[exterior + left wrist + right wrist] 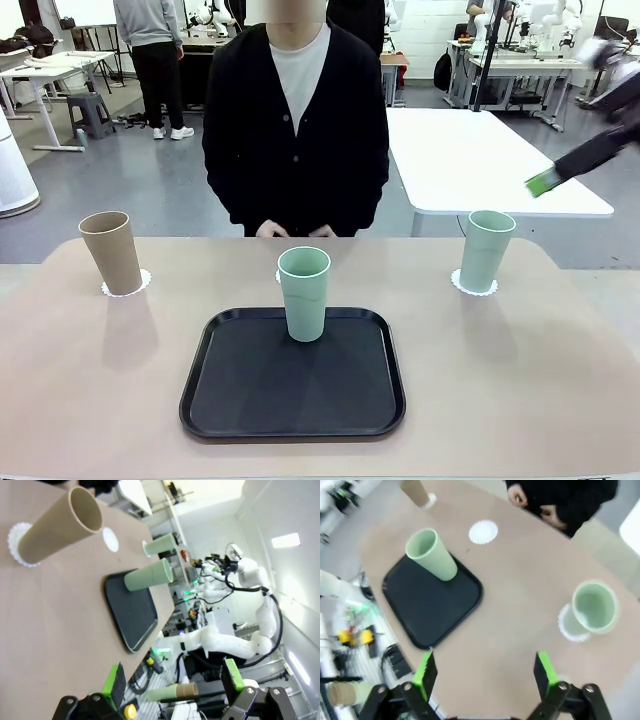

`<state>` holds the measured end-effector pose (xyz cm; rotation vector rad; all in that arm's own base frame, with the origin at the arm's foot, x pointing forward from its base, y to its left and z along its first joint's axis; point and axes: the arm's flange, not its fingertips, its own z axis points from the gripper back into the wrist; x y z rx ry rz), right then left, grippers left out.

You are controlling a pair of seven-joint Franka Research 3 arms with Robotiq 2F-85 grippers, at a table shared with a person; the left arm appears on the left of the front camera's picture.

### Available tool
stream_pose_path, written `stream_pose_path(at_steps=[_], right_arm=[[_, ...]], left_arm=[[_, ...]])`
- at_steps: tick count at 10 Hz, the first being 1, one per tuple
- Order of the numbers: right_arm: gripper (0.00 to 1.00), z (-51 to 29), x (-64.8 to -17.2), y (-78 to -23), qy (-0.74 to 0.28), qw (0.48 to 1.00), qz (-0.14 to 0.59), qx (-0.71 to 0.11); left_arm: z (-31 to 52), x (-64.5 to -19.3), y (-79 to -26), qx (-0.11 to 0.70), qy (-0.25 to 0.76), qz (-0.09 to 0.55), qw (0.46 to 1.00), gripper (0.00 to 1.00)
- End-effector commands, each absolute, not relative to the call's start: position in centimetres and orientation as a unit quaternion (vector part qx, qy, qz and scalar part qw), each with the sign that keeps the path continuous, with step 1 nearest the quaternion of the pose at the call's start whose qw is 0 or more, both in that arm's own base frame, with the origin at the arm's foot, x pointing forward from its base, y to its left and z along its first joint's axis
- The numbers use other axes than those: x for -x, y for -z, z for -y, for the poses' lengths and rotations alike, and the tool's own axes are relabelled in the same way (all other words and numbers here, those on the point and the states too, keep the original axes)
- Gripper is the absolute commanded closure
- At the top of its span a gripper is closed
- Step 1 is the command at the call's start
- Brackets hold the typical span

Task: Place coasters on the table and set cups on them.
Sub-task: Take one Reusable plastic cup from the Flat Tray and place it on a coaster set by the human.

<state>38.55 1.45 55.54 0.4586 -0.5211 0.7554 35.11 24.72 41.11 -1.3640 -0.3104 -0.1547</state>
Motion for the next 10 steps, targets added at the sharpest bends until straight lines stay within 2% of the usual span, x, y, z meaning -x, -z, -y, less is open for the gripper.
stream_pose_path(at_steps=[1, 3, 6, 8, 10], right_arm=[[0.00, -6.2, -40.1, -51.7, -0.387, 0.860, 0.269, -0.195], [0.00, -9.2, -41.2, -48.4, -0.442, 0.851, 0.215, -0.185], [0.00, -9.5, -41.9, -46.5, -0.485, 0.838, 0.152, -0.197], [0.00, -9.2, -42.8, -45.6, -0.484, 0.838, 0.142, -0.208], [0.00, -10.0, -41.3, -45.2, -0.470, 0.846, 0.154, -0.199]], left_arm=[[-24.8, -35.0, -41.3, 0.626, 0.071, 0.147, 0.763, 0.00], [-24.8, -35.0, -41.3, 0.626, 0.071, 0.147, 0.763, 0.00], [-24.8, -35.0, -41.3, 0.626, 0.071, 0.147, 0.763, 0.00], [-24.8, -35.0, -41.3, 0.626, 0.071, 0.147, 0.763, 0.00], [-24.8, -35.0, -41.3, 0.626, 0.071, 0.147, 0.763, 0.00]])
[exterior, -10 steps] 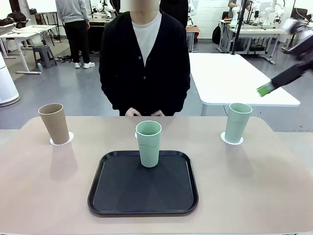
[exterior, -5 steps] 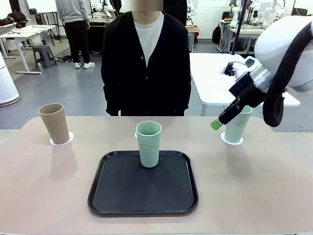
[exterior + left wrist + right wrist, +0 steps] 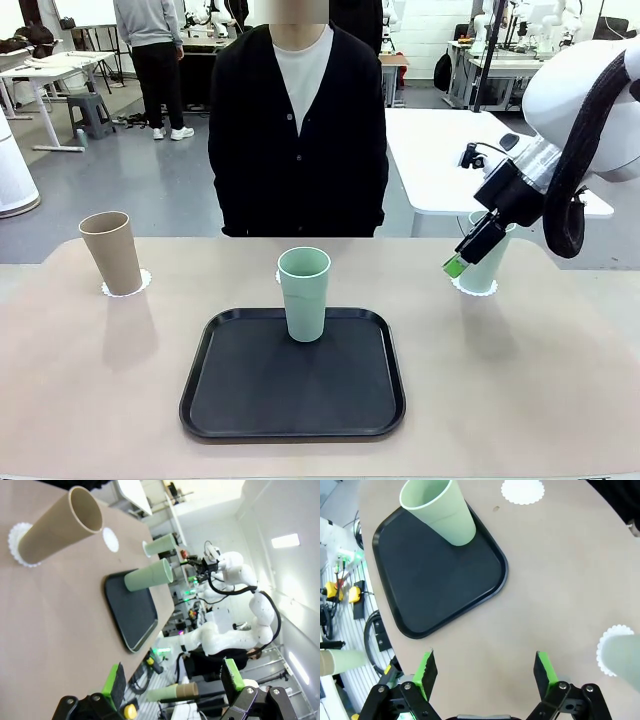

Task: Place coasters on the table and set cups on them.
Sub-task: Take one Reusable plastic cup from the Flat Tray and place it on a coaster set by the human.

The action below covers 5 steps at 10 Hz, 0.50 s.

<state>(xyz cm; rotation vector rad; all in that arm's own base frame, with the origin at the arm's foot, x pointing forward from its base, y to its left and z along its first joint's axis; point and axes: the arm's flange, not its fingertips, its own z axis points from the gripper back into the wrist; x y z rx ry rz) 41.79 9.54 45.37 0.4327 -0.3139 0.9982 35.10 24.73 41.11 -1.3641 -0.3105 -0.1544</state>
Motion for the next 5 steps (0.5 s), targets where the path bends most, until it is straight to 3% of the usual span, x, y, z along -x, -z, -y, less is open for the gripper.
stream_pose_path(at_steps=[1, 5], right_arm=[[0.00, -9.96, -41.29, -45.16, -0.470, 0.846, 0.154, -0.199], [0.00, -9.96, -41.29, -45.16, -0.470, 0.846, 0.154, -0.199]], left_arm=[[-24.83, -35.04, -41.28, 0.626, 0.071, 0.147, 0.763, 0.00], [-24.83, -35.04, -41.28, 0.626, 0.071, 0.147, 0.763, 0.00]])
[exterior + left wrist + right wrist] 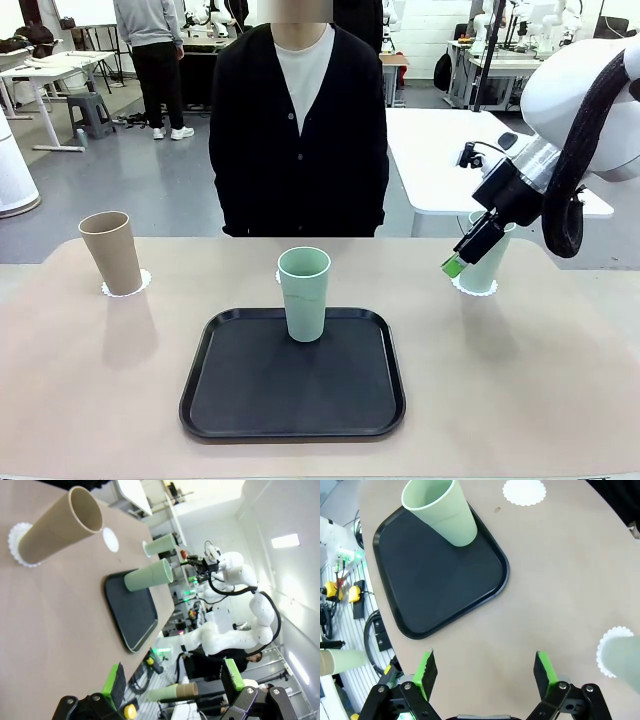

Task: Place coasters on the table and set cups on them.
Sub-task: Take one Reusable plastic cup from the Flat Tray and place it on a coaster set by the human.

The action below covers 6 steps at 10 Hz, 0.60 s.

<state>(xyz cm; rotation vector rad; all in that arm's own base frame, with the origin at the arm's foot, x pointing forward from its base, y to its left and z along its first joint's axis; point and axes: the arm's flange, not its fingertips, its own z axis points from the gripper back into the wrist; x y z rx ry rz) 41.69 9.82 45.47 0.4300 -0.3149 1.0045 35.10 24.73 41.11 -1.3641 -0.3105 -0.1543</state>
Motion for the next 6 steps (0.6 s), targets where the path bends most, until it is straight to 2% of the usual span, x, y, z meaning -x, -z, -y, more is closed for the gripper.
stream_pose_path(at_steps=[1, 3, 6], right_arm=[[0.00, -9.8, -41.7, -45.5, -0.476, 0.843, 0.149, -0.204], [0.00, -13.6, -42.8, -43.3, -0.600, 0.740, 0.239, -0.186], [0.00, -16.4, -44.8, -39.6, -0.630, 0.665, 0.321, -0.240]], left_arm=[[-24.8, -35.0, -41.3, 0.626, 0.071, 0.147, 0.763, 0.00], [-24.8, -35.0, -41.3, 0.626, 0.071, 0.147, 0.763, 0.00], [-24.8, -35.0, -41.3, 0.626, 0.071, 0.147, 0.763, 0.00]])
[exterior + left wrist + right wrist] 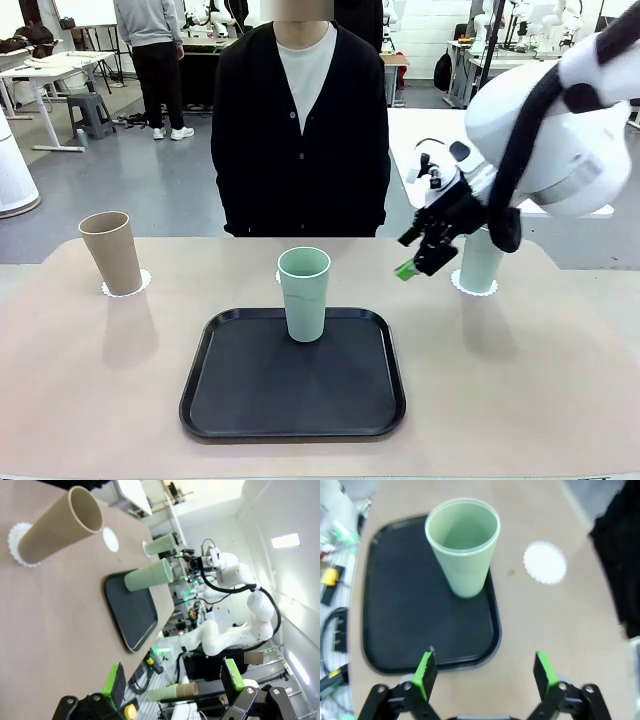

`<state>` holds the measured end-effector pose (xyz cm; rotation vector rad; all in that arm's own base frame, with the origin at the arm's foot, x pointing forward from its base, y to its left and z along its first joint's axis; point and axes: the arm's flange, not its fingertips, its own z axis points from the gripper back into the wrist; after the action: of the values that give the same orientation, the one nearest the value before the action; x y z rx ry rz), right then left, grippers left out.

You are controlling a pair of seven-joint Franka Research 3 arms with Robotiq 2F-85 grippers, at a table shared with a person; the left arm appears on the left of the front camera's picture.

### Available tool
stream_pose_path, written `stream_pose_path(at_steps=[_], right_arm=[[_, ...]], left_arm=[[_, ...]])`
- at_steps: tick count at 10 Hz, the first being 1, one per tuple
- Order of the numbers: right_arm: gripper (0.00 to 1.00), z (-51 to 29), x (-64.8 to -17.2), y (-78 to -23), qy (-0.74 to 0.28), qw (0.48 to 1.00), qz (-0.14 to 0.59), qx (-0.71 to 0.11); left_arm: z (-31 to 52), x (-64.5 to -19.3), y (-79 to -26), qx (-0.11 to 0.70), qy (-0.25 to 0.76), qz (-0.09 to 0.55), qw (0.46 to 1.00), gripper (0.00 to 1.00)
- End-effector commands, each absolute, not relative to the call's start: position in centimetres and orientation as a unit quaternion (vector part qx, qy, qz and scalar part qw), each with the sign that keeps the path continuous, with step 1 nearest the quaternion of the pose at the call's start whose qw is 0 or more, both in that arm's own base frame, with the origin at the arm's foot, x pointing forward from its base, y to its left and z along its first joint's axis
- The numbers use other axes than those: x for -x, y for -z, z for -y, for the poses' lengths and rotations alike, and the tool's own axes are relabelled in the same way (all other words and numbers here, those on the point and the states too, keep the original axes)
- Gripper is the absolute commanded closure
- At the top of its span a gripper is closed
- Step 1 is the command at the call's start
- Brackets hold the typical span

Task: Place coasters on the table and set cups on them.
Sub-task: Take one Reusable plastic cup from the Flat Tray and place it on a coaster set by the human.

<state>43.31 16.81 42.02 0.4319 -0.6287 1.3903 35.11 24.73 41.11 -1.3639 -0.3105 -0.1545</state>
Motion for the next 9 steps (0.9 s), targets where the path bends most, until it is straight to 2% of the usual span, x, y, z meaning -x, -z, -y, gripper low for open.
stream_pose_path(at_steps=[1, 3, 5, 9], right_arm=[[0.00, -16.5, -45.0, -38.9, -0.625, 0.642, 0.359, -0.262], [0.00, -16.3, -44.5, -37.6, -0.628, 0.598, 0.385, -0.316], [0.00, -15.9, -43.8, -36.6, -0.619, 0.574, 0.400, -0.355], [0.00, -15.6, -43.9, -33.8, -0.595, 0.569, 0.409, -0.394]], left_arm=[[-24.8, -35.0, -41.3, 0.626, 0.071, 0.147, 0.763, 0.00], [-24.8, -35.0, -41.3, 0.626, 0.071, 0.147, 0.763, 0.00], [-24.8, -35.0, -41.3, 0.626, 0.071, 0.147, 0.763, 0.00], [-24.8, -35.0, -41.3, 0.626, 0.071, 0.147, 0.763, 0.00]])
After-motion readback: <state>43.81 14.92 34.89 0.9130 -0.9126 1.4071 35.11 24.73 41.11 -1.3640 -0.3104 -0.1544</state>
